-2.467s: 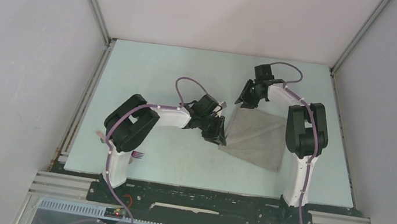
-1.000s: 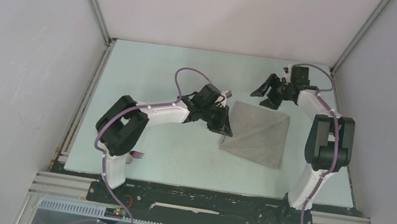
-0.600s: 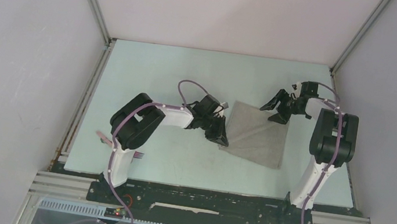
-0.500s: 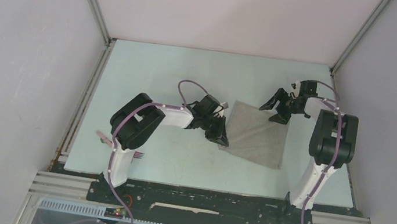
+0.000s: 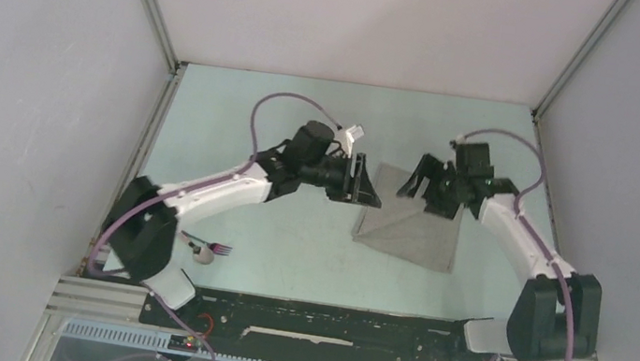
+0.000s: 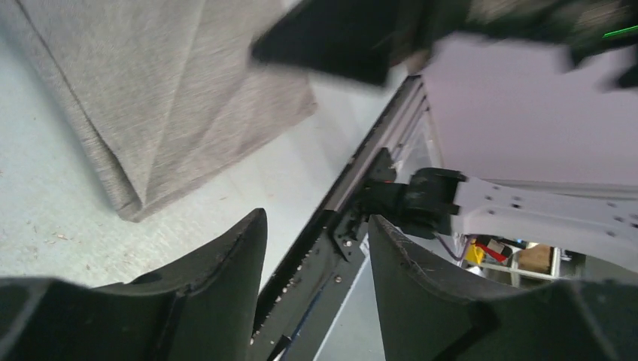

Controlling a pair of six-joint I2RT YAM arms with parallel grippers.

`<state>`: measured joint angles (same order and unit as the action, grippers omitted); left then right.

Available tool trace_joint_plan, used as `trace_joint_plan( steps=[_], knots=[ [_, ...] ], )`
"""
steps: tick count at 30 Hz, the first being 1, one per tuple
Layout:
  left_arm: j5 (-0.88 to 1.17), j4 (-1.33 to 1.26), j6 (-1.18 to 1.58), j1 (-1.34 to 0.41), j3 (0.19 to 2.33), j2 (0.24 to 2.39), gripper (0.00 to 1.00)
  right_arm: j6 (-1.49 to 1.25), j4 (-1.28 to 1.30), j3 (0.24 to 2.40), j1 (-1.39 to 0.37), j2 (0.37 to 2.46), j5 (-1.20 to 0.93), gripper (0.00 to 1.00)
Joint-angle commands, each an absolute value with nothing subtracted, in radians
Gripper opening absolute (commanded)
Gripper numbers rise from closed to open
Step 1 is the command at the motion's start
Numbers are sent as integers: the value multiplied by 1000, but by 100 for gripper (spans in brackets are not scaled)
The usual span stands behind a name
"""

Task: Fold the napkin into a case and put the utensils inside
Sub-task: Smooth out the upper triangle-folded napkin at the center of the board.

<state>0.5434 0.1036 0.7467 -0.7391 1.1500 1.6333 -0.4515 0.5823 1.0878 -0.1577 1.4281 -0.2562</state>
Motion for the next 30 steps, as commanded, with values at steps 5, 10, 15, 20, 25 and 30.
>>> trace_joint_plan(
  steps=[5,10,15,20,25,30],
  knots=[
    [489,182,691,-742,1013,1345,61,-638,441,705,-89,1213,-302,95],
    [465,213,677,-741,938,1246,62,-631,427,639,18,1263,-282,94],
    [449,232,678,-739,888,1155,63,-651,406,570,107,1316,-248,95],
    [442,265,668,-730,881,1086,65,-652,347,564,193,1417,-267,96],
    [441,308,650,-720,891,1041,66,-613,334,619,261,1500,-211,83],
    [448,331,642,-714,889,1015,66,-547,425,741,263,1504,-78,84]
  ],
)
